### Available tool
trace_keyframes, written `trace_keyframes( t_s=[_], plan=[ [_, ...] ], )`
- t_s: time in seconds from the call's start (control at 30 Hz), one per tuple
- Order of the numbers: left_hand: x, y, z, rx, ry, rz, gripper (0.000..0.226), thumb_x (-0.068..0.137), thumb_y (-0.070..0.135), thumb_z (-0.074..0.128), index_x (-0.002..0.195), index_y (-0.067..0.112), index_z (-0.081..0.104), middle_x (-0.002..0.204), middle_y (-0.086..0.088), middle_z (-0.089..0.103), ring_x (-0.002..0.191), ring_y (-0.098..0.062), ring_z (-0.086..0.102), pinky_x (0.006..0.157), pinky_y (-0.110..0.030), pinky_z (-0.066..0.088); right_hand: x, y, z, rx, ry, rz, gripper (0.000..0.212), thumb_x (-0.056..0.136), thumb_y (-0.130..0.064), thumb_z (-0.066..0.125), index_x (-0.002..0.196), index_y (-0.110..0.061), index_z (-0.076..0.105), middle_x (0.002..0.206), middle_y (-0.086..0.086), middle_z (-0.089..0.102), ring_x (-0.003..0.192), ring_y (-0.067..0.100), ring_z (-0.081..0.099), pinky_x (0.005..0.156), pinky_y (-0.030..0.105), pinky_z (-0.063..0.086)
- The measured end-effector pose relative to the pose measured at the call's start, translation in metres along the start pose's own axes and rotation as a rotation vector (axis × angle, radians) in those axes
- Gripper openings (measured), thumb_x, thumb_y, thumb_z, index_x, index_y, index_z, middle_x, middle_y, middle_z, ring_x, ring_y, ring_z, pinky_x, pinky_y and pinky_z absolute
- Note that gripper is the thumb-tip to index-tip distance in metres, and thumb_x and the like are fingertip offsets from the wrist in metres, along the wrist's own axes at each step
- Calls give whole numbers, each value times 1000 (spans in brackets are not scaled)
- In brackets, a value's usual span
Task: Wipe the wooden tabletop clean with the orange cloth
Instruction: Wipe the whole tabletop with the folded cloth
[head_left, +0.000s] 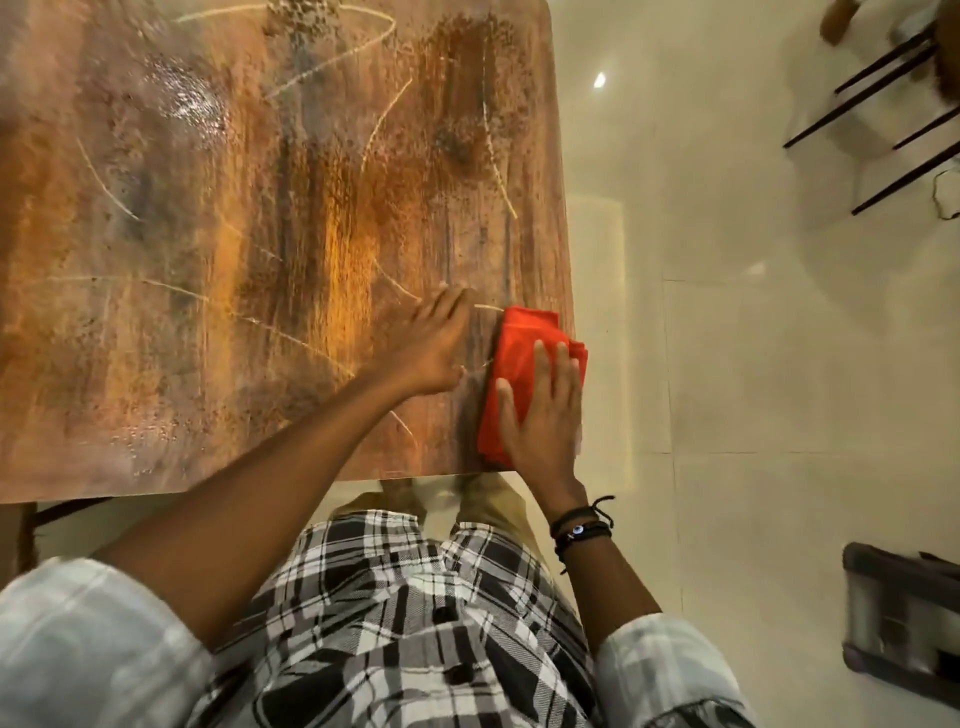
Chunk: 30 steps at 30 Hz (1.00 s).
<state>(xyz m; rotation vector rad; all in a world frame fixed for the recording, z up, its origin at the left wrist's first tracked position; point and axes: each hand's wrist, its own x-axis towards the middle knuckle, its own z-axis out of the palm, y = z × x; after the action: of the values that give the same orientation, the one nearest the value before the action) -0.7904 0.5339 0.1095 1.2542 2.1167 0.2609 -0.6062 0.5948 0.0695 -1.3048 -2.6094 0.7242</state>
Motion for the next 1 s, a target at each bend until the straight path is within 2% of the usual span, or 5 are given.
trace_keyframes(
  t_s=[0.13, 0.3, 0.43, 0.7, 1.0],
  plan=[
    [41, 1, -22, 220, -142, -83, 128, 80, 35, 79, 153, 12, -23, 162, -9, -25, 149, -27, -22, 120, -42, -11, 7, 3, 25, -195, -85, -6, 75, 102, -64, 12, 162, -19, 16, 169, 15, 4, 156, 35, 1, 125, 57, 4],
    [59, 3, -17, 230, -242, -175, 139, 71, 38, 86, 152, 10, -24, 160, -8, -30, 149, -26, -24, 123, -43, -4, 38, 16, 28, -301, -31, -75, 67, 103, -54, 31, 161, -22, 19, 169, 12, 6, 156, 36, 0, 123, 61, 4],
    [58, 7, -18, 254, -237, -196, 134, 74, 36, 84, 153, 10, -22, 161, -7, -28, 150, -25, -21, 124, -43, 1, 101, 18, 25, -276, -19, -114, 67, 102, -55, 31, 161, -26, 20, 169, 9, 9, 156, 36, 3, 120, 66, 11],
    [61, 12, -17, 284, -251, -230, 135, 73, 37, 84, 153, 10, -21, 161, -6, -29, 150, -24, -21, 123, -43, 1, 223, 8, 32, -286, 7, -176, 65, 101, -57, 31, 159, -30, 25, 168, 7, 17, 155, 36, 12, 119, 55, 24],
    [60, 11, -14, 283, -234, -233, 142, 66, 38, 88, 154, 12, -21, 161, -4, -30, 150, -24, -21, 124, -45, 5, 121, 25, 23, -270, 6, -166, 61, 104, -50, 33, 160, -29, 24, 169, 6, 14, 156, 30, 10, 120, 56, 22]
  ],
)
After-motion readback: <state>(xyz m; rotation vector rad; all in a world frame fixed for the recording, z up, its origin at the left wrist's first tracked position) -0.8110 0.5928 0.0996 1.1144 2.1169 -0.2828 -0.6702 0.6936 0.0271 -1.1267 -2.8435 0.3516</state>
